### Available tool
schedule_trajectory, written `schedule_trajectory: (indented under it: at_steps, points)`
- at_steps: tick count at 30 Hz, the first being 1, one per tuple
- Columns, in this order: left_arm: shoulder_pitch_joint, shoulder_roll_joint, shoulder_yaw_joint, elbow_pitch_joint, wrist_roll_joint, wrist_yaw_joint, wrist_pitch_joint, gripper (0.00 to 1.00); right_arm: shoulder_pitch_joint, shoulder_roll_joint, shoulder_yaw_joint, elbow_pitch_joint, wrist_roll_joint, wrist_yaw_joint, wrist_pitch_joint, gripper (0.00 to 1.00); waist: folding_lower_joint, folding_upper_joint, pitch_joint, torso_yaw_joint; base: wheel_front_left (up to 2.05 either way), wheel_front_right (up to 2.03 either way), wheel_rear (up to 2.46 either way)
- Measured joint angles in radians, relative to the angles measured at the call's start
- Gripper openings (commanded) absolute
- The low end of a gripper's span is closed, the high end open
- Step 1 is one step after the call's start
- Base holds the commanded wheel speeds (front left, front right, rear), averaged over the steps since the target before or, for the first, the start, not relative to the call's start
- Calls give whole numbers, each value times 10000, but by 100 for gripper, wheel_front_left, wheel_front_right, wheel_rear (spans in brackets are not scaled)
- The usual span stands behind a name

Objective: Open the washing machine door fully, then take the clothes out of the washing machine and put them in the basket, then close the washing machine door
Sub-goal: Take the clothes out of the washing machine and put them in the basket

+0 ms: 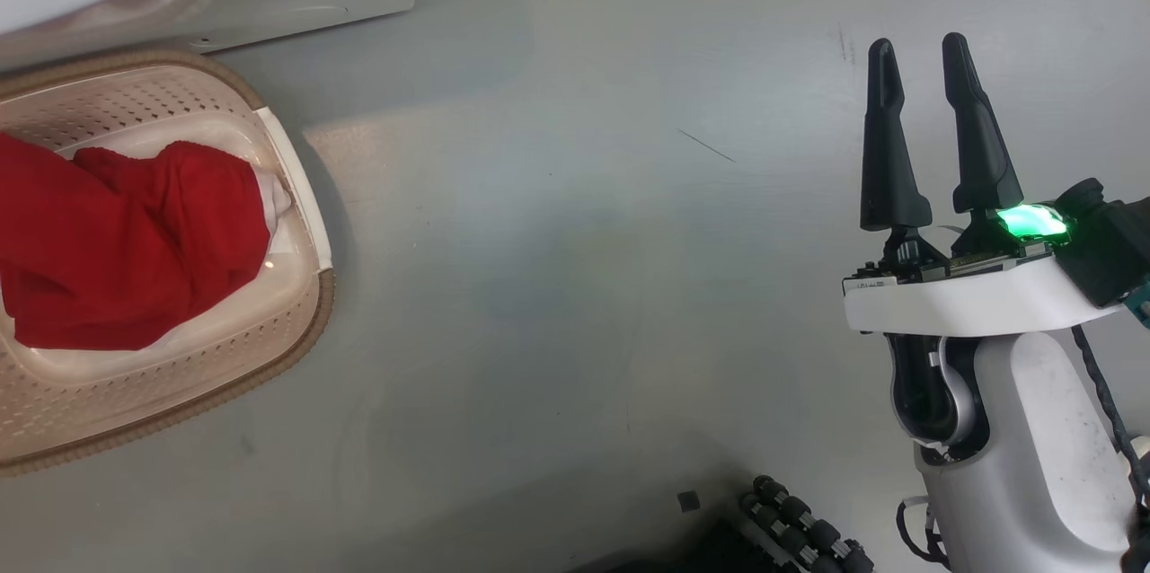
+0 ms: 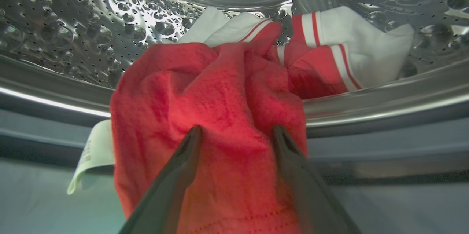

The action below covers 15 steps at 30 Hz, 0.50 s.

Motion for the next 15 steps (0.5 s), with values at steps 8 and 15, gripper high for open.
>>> schedule_trajectory:
  at_steps: [8,15]
  points:
    - [-129,-69,167,198,4,0,-13,0,-81,0,-12,19,-2,0,0,100,0,0,9,34,0,0,0]
    - [-164,-236,192,445,2,2,-272,0,-197,0,-115,71,-25,0,0,100,0,0,-74,121,0,0,0]
